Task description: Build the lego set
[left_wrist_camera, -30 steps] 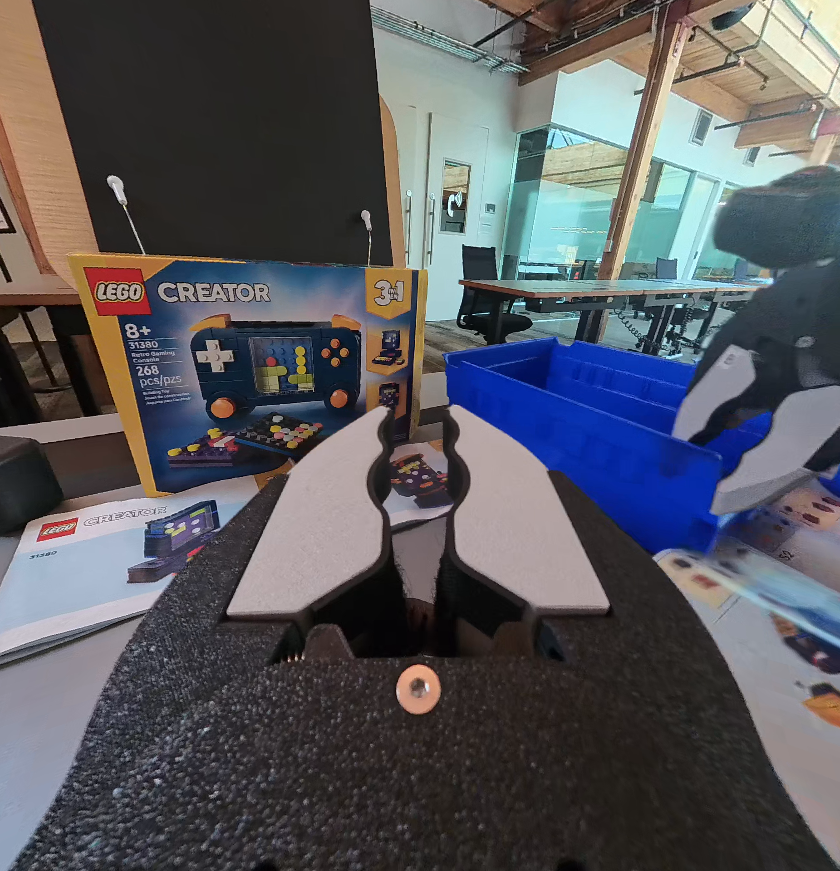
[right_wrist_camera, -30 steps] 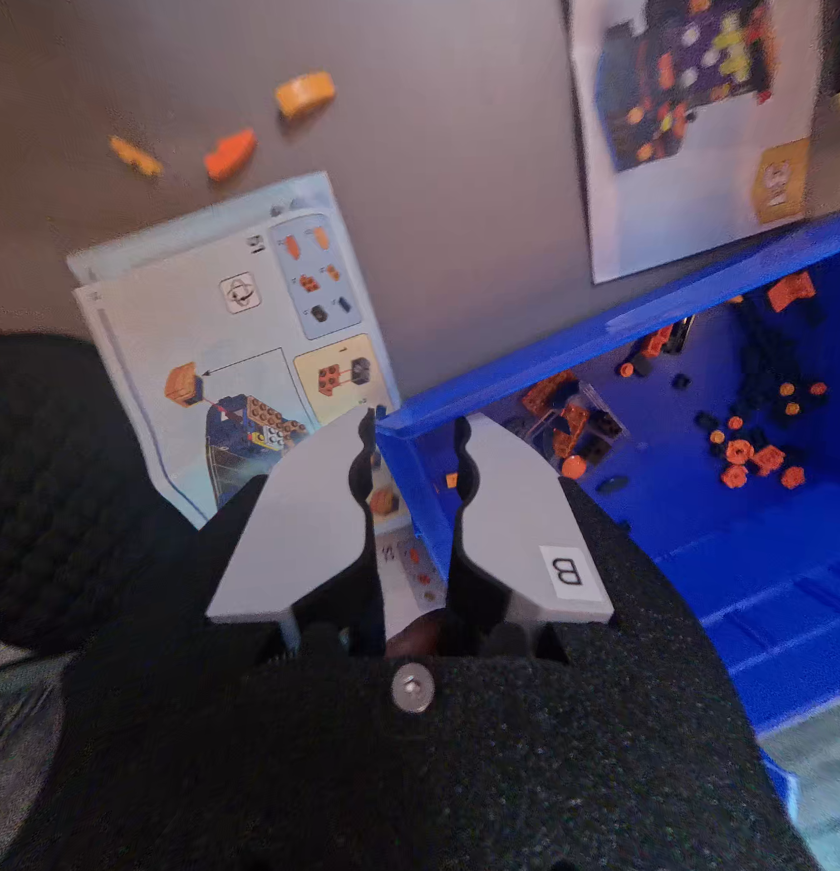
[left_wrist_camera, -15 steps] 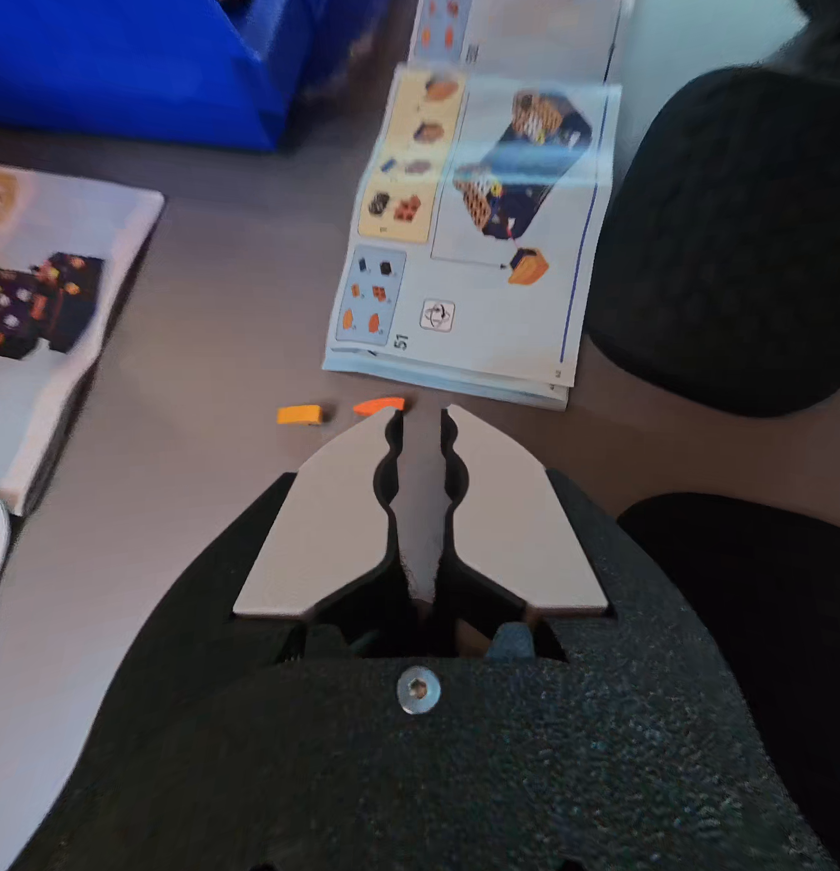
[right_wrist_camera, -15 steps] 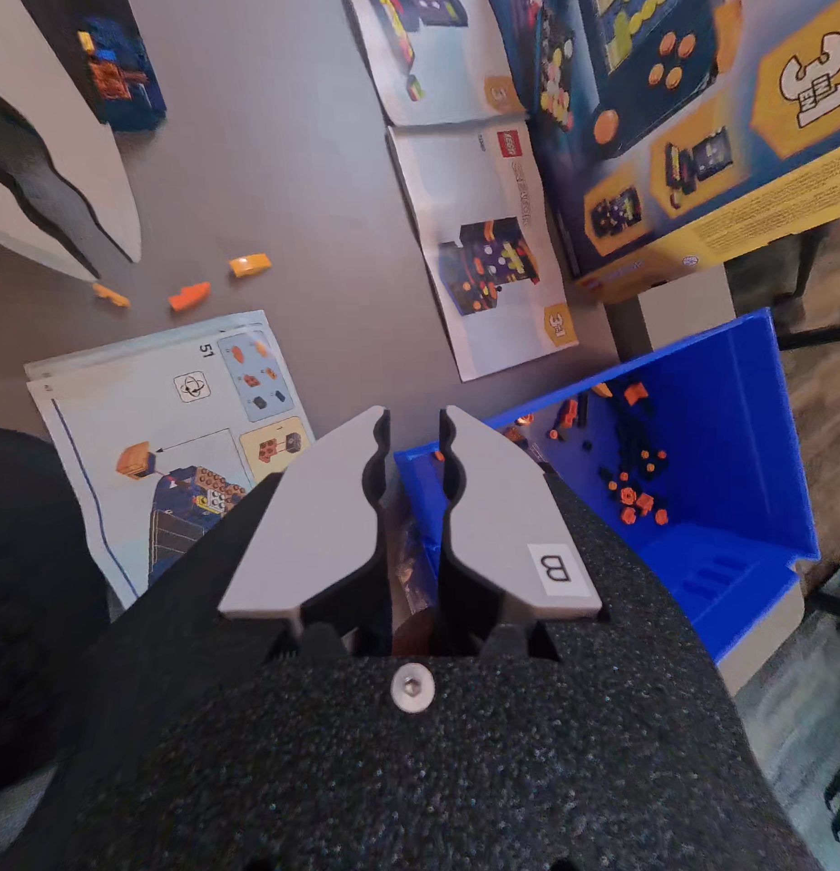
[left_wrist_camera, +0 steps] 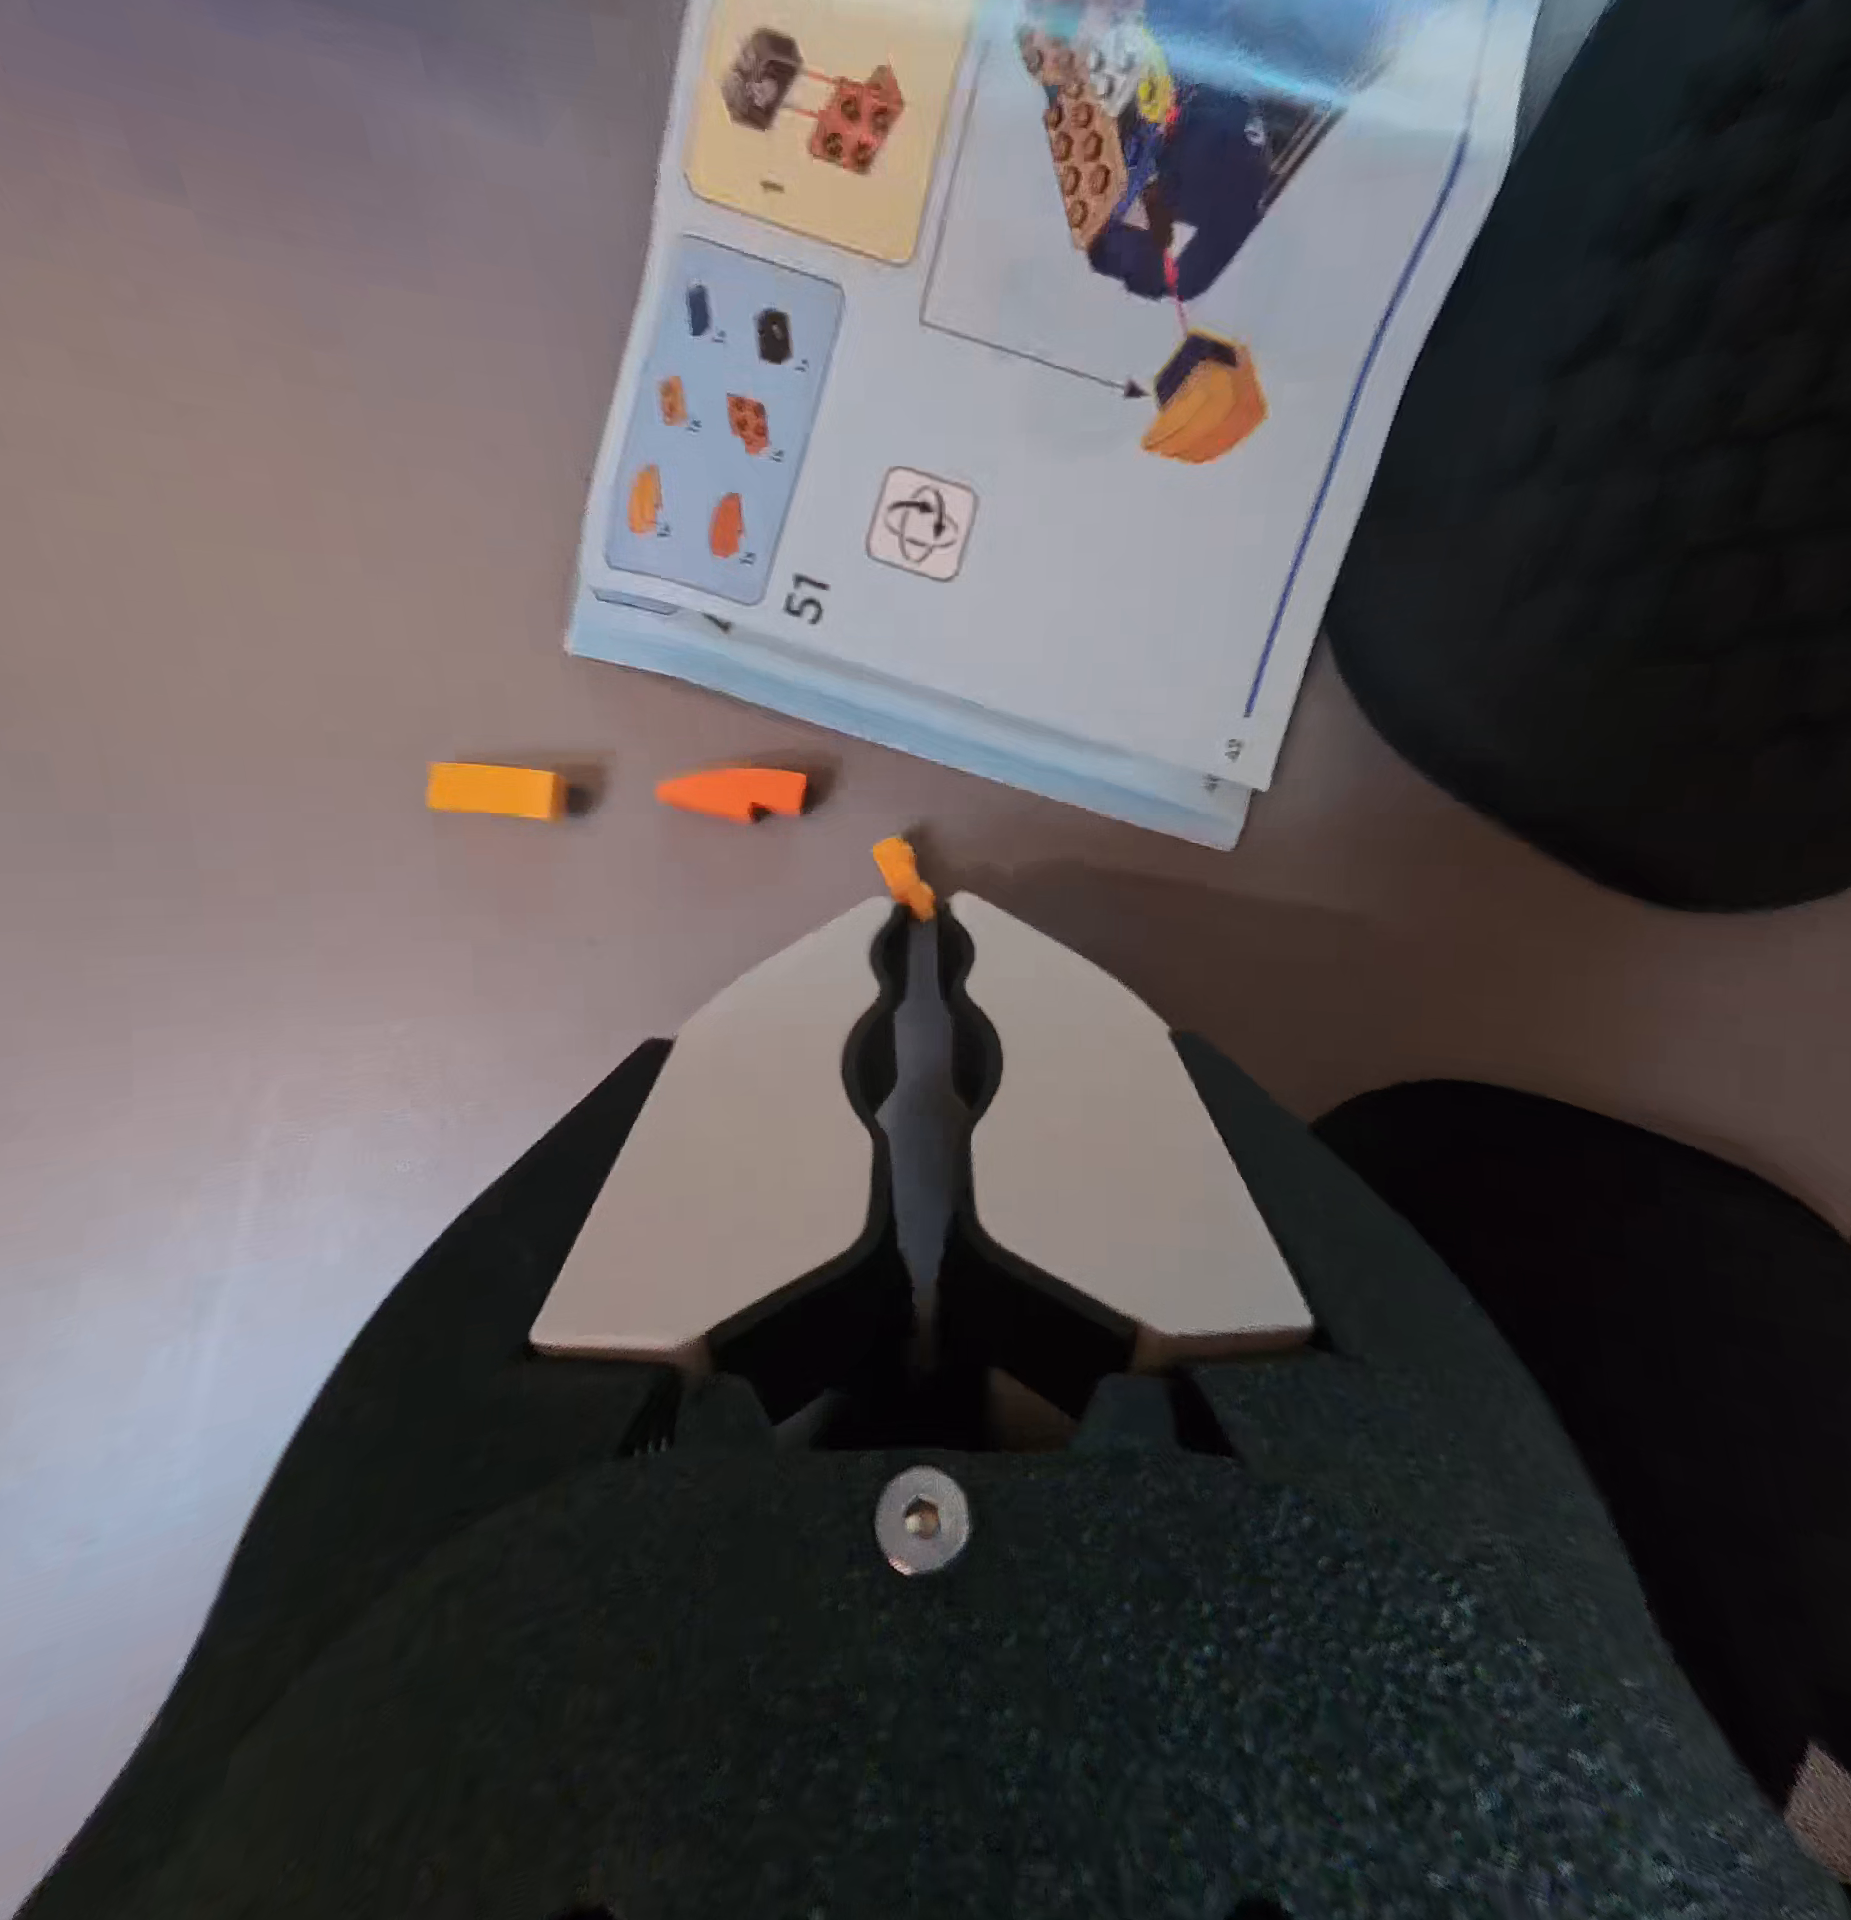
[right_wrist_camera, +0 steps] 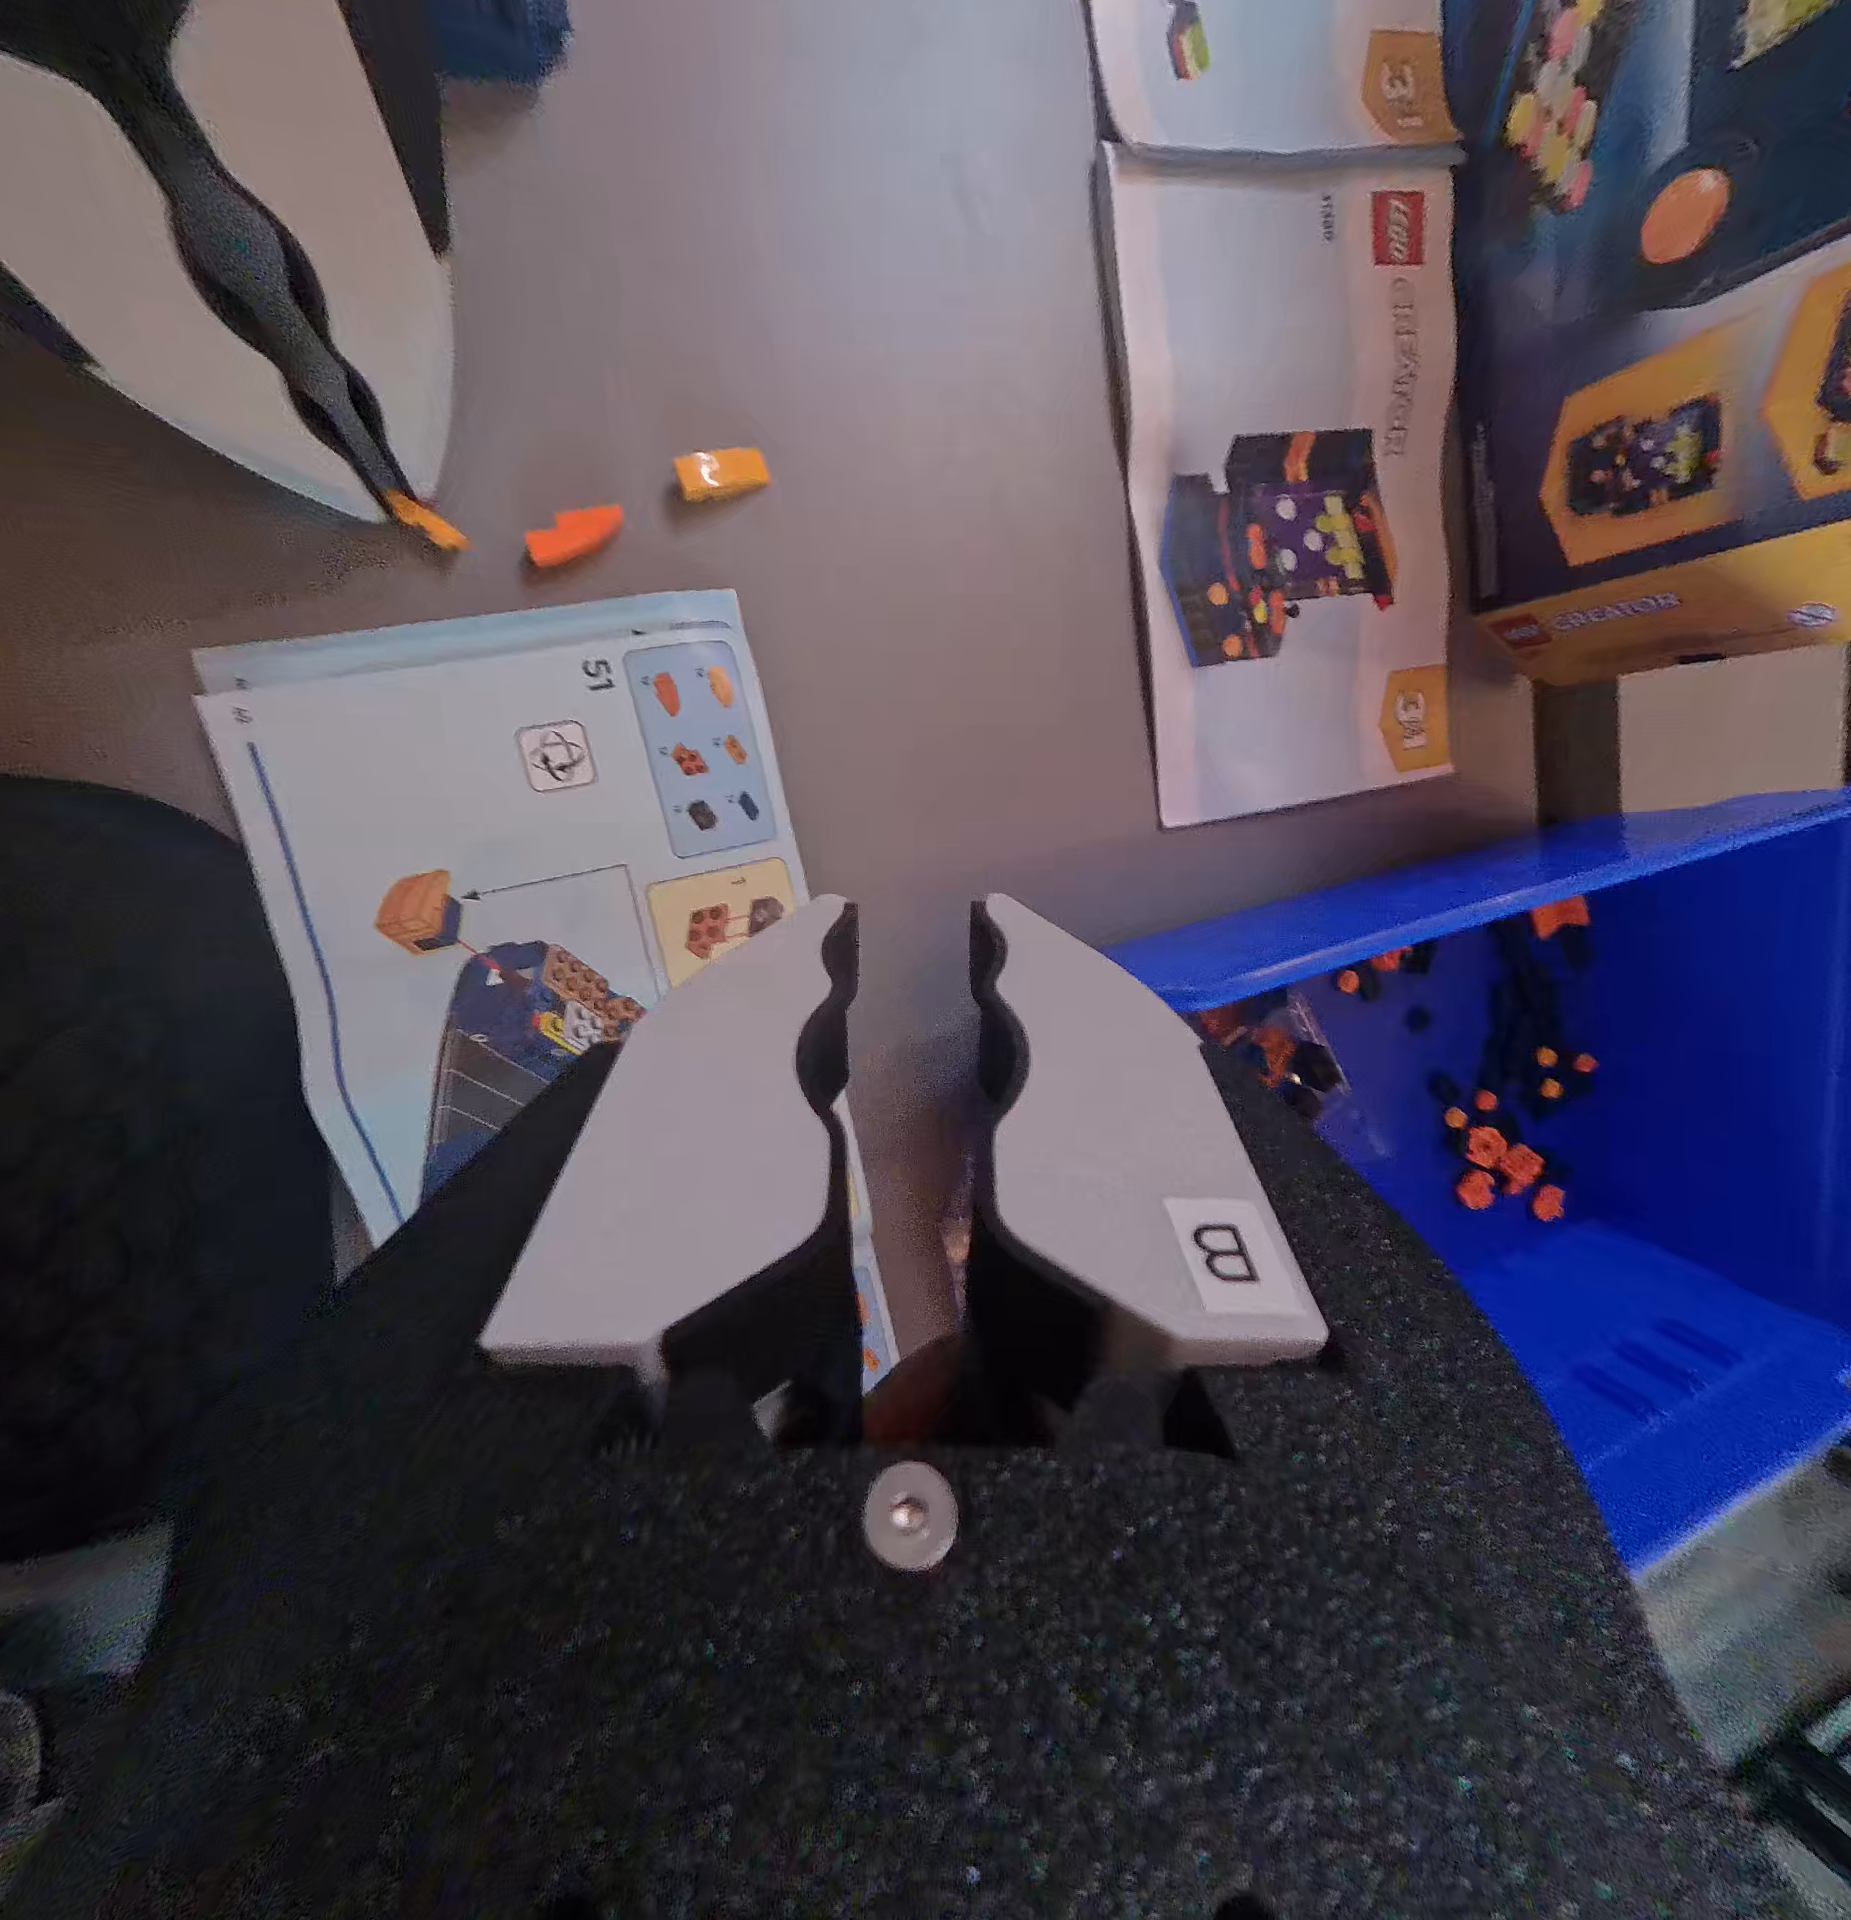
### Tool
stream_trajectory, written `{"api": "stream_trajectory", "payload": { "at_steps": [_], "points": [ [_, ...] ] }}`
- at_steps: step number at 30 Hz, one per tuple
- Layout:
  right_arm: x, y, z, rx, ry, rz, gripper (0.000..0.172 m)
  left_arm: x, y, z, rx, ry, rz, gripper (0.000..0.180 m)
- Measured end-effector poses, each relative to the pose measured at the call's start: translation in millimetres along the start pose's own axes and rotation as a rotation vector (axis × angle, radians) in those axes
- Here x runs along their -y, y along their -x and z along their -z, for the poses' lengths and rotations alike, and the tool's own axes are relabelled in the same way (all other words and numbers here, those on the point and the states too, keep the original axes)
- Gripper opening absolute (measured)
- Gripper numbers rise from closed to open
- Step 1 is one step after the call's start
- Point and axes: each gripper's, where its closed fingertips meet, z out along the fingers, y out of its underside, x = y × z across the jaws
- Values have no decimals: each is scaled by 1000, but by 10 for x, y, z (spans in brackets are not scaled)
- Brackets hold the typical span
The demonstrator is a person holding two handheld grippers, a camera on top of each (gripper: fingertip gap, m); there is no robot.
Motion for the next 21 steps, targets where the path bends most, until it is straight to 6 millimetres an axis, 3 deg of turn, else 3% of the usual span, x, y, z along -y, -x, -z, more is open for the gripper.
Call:
{"api": "stream_trajectory", "payload": {
  "at_steps": [2,4,7,9,15,18,21],
  "points": [
    [113,63,20,54,-81,-2,19,40,38,36,14,-30,10,3],
    [376,221,109,196,-273,-16,17,323,13,246,-49,-248,40,3],
    [811,490,375,531,-592,-118,25,817,-151,909,-310,-740,113,3],
    [949,658,488,761,-655,-189,37,915,-127,1215,-437,-925,201,3],
    [1110,774,514,930,-696,-275,24,928,-140,1258,-518,-963,236,3],
    [1111,733,470,928,-694,-314,2,930,-175,1250,-505,-949,212,3],
    [1090,654,420,884,-680,-347,2,937,-63,1221,-349,-957,155,6]
  ]
}}
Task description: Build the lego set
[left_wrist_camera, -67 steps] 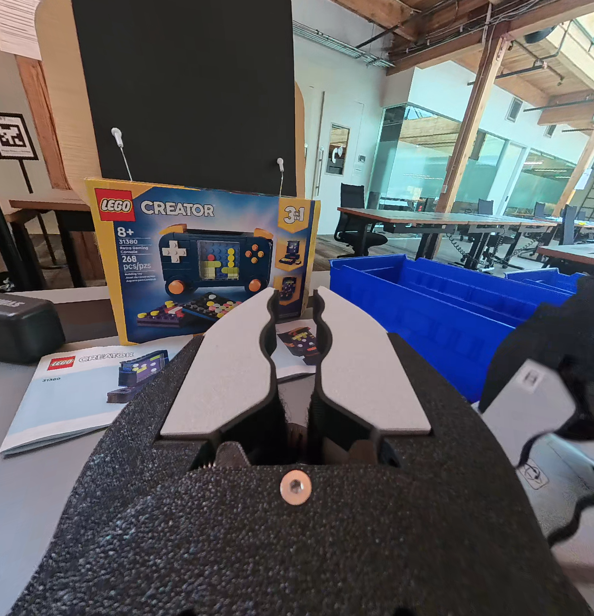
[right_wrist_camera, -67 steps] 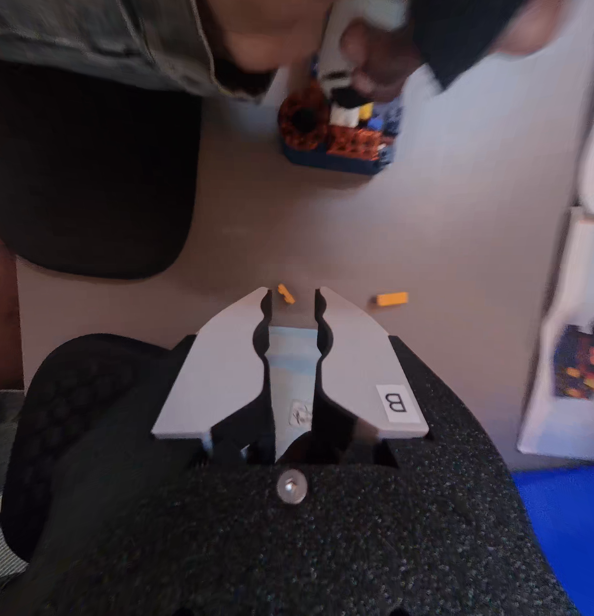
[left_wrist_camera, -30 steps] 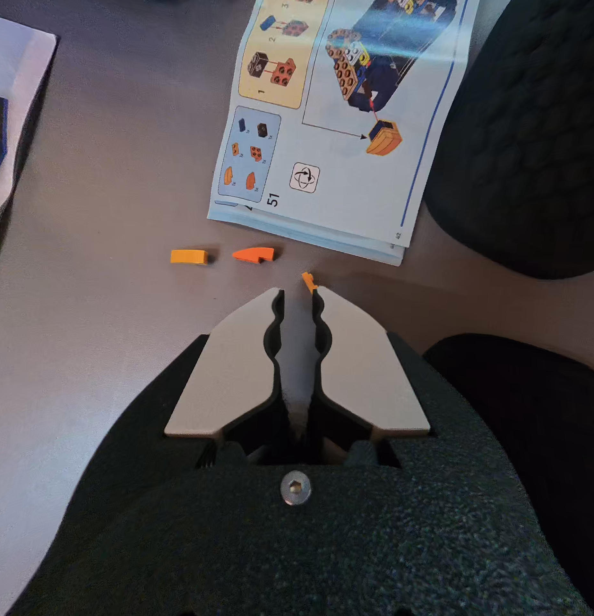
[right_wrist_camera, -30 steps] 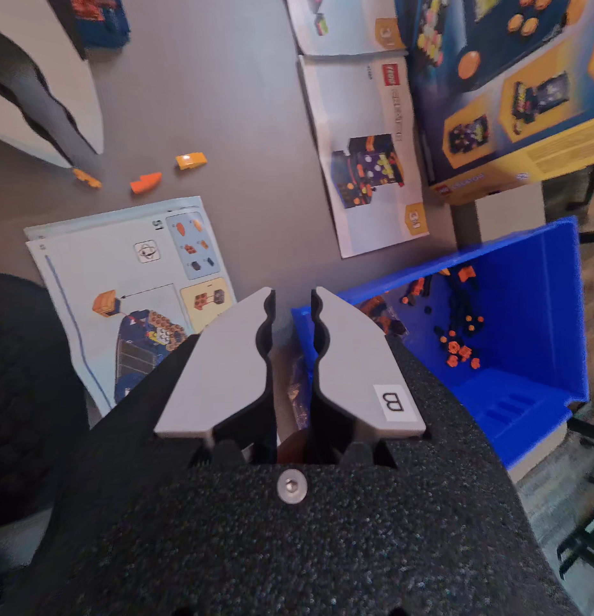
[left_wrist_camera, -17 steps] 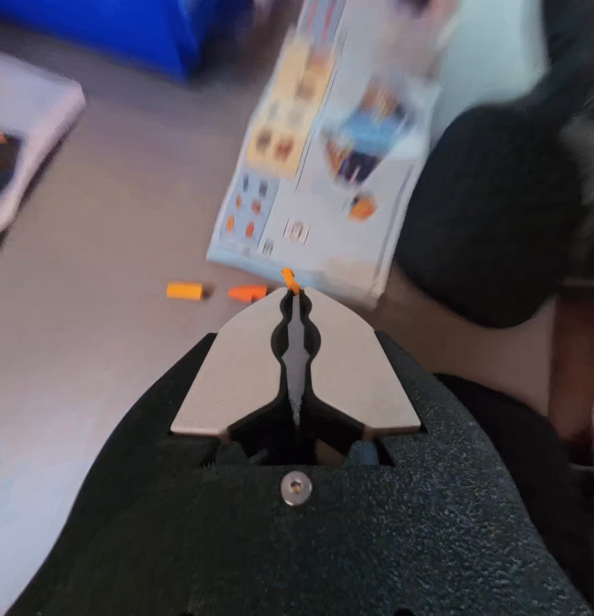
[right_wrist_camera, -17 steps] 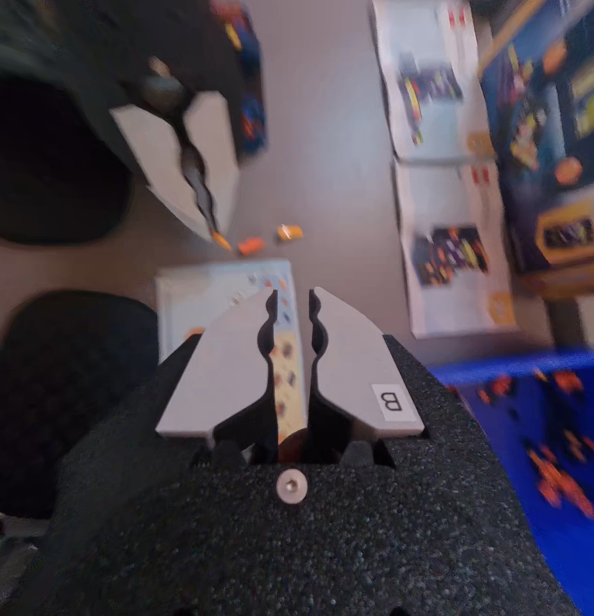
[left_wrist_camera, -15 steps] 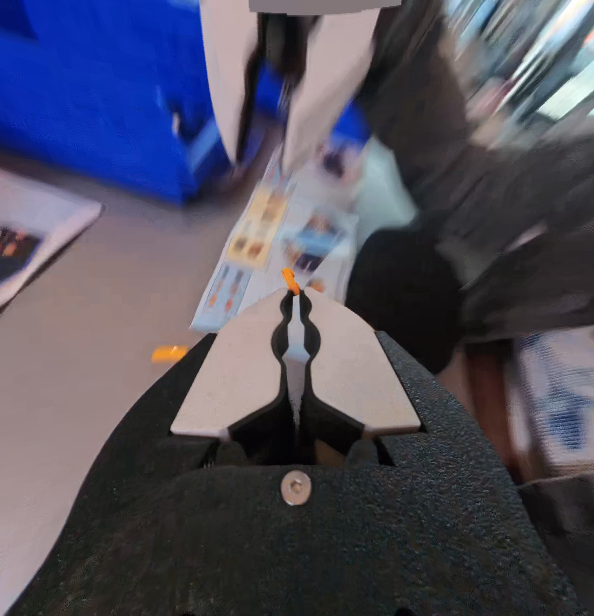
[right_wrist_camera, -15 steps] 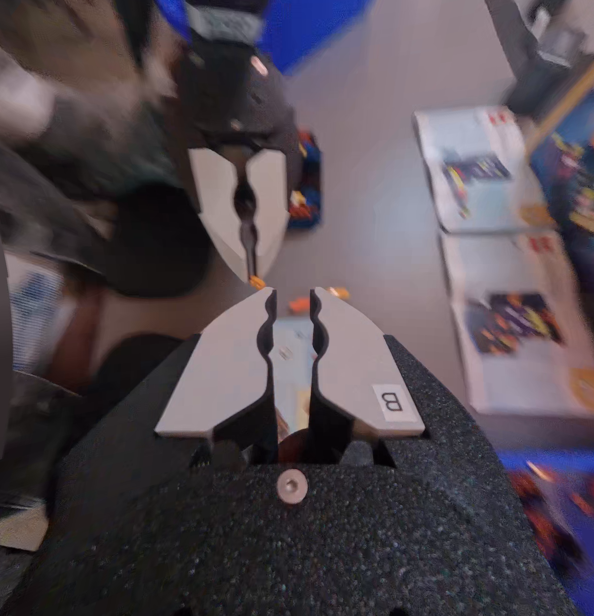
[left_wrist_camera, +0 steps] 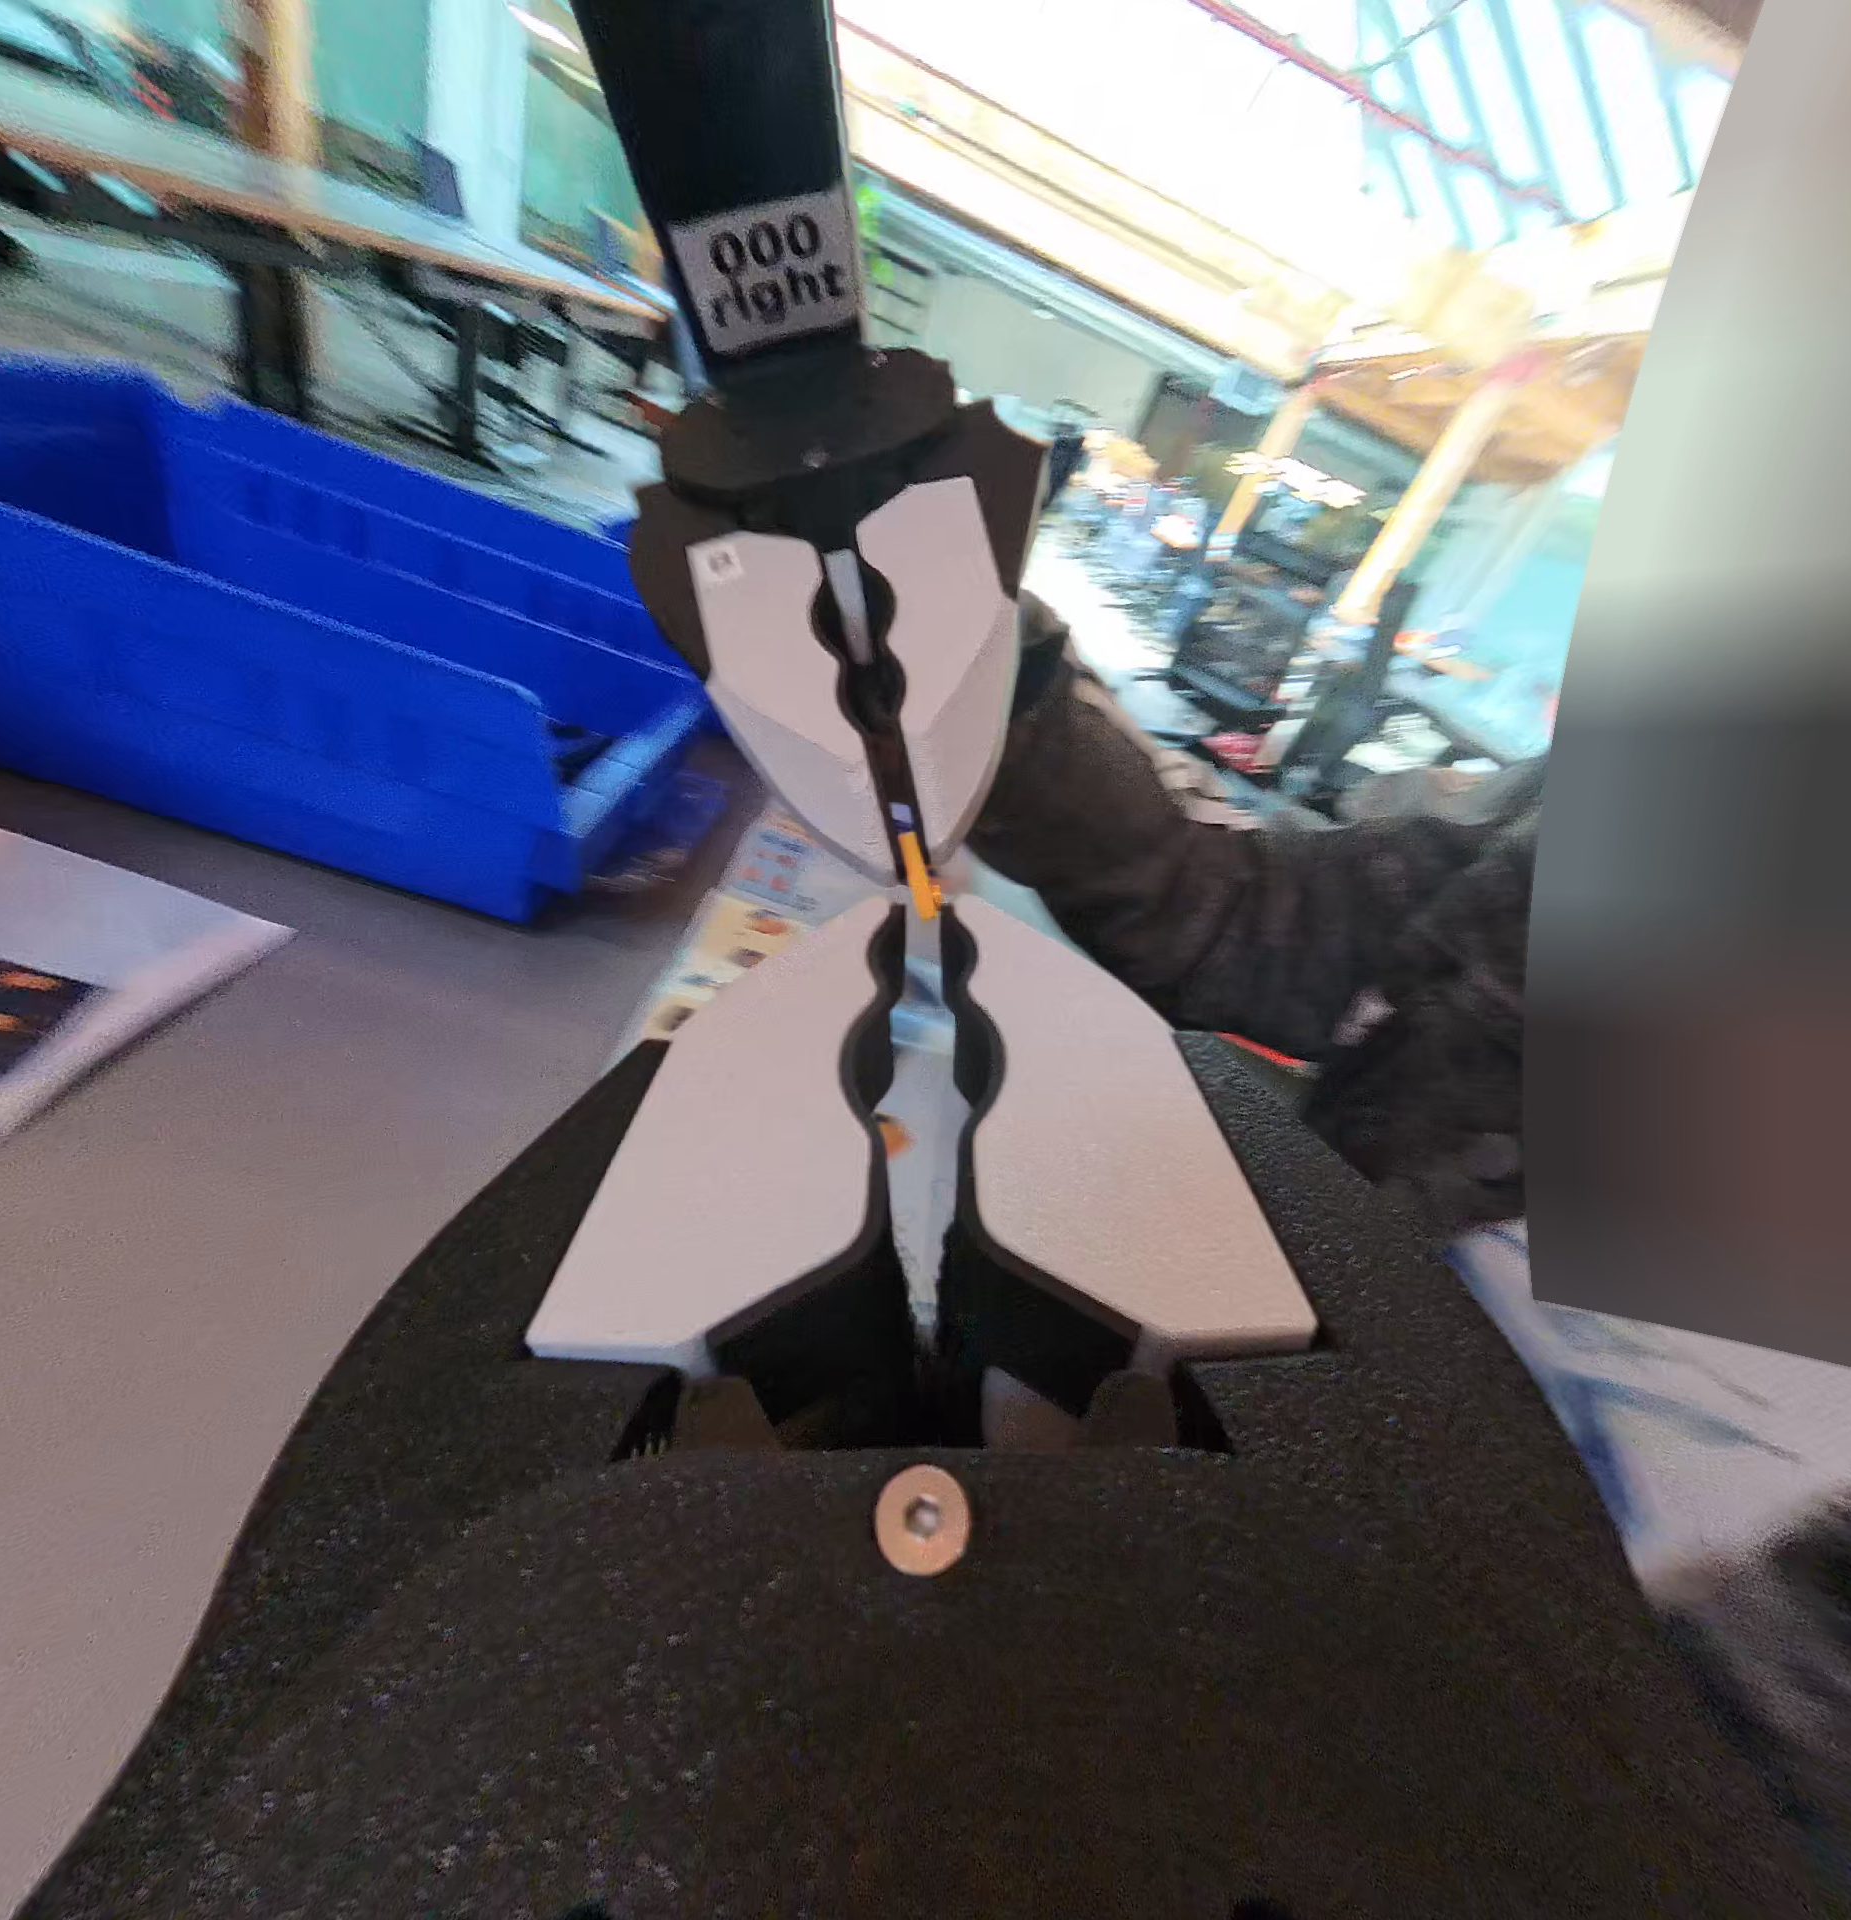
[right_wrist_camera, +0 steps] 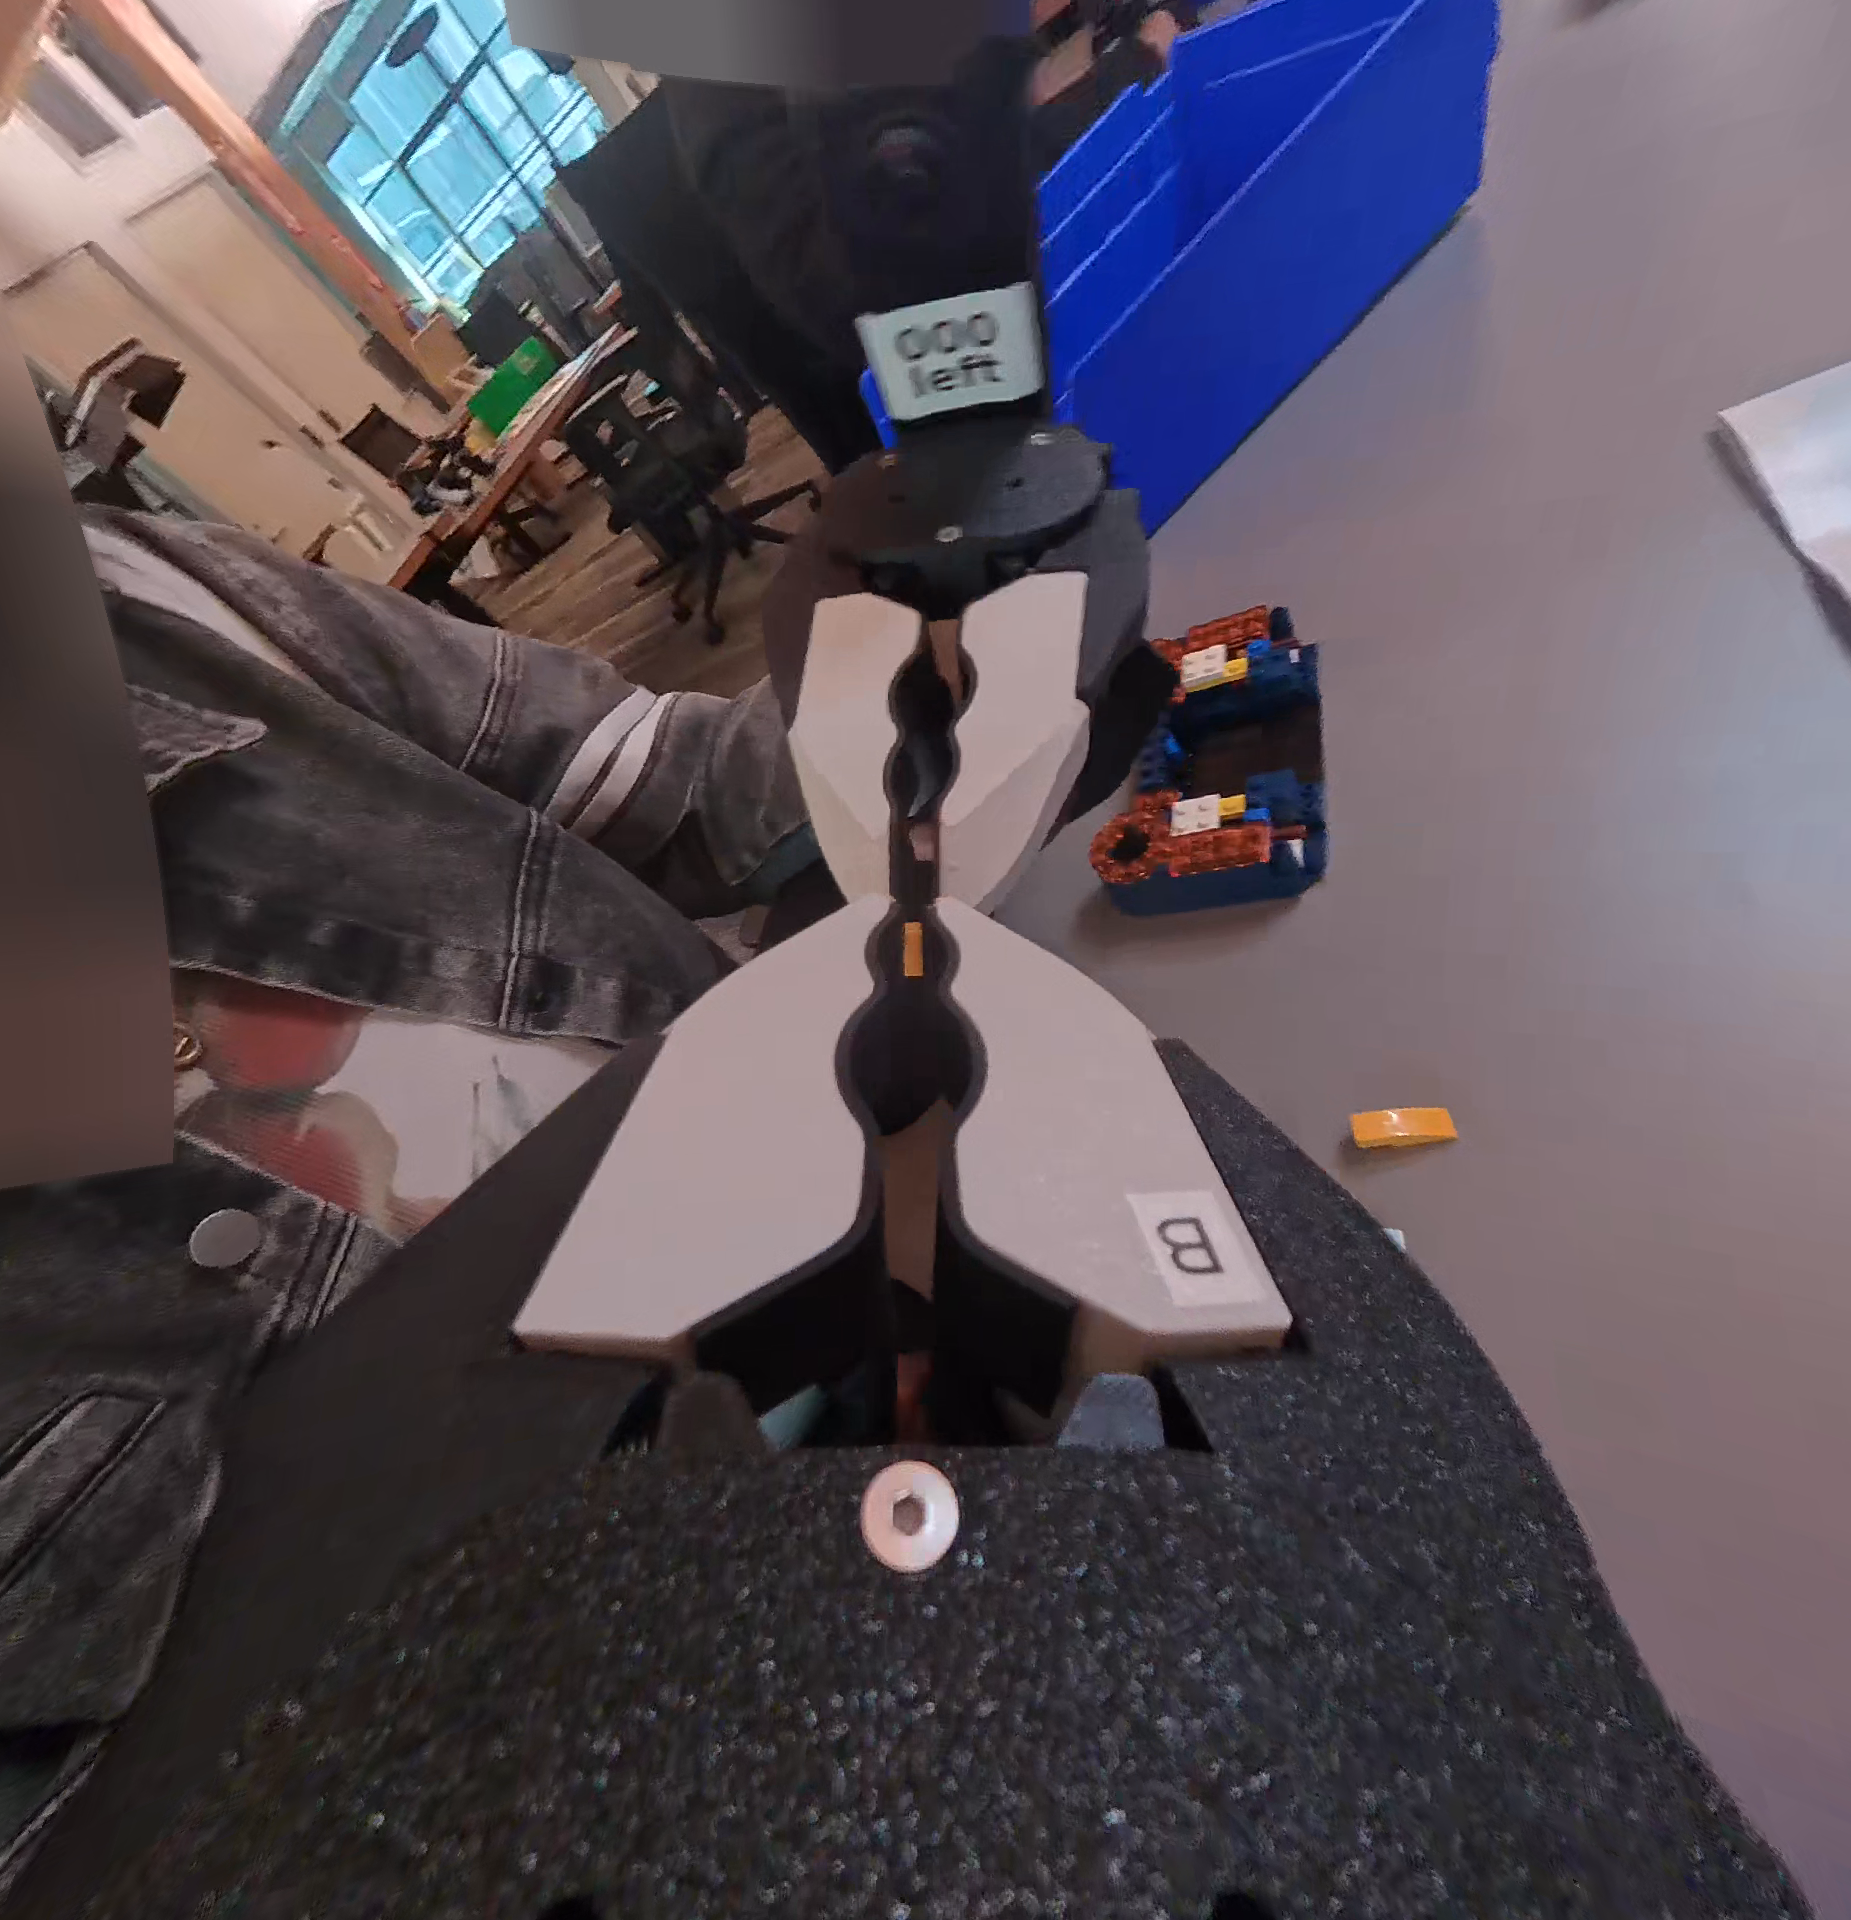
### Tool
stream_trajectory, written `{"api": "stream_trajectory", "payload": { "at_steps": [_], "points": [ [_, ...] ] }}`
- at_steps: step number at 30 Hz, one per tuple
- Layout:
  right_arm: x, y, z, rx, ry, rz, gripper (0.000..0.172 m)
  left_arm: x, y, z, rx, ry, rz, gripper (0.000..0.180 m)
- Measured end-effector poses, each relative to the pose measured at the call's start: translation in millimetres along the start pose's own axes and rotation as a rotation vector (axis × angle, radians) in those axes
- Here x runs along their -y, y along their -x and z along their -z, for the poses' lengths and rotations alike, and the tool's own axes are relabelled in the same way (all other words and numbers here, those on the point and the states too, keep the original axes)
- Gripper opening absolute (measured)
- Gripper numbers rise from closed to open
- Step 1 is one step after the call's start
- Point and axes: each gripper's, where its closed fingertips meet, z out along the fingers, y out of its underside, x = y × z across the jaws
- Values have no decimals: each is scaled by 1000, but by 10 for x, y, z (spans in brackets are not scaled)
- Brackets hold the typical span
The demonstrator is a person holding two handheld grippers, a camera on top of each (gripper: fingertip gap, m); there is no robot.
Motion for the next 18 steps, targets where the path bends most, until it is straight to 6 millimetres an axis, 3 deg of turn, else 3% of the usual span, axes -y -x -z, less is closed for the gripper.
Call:
{"api": "stream_trajectory", "payload": {
  "at_steps": [3,7,13,18],
  "points": [
    [142,-113,87,-32,-108,-76,2,192,198,77,281,-67,-319,28],
    [268,-255,169,-26,-238,-193,3,341,257,148,627,1,-881,26],
    [259,-321,150,-32,-250,-226,3,288,345,109,723,80,-964,19],
    [235,-337,106,-21,-239,-239,3,234,354,73,705,105,-950,13]
  ]
}}
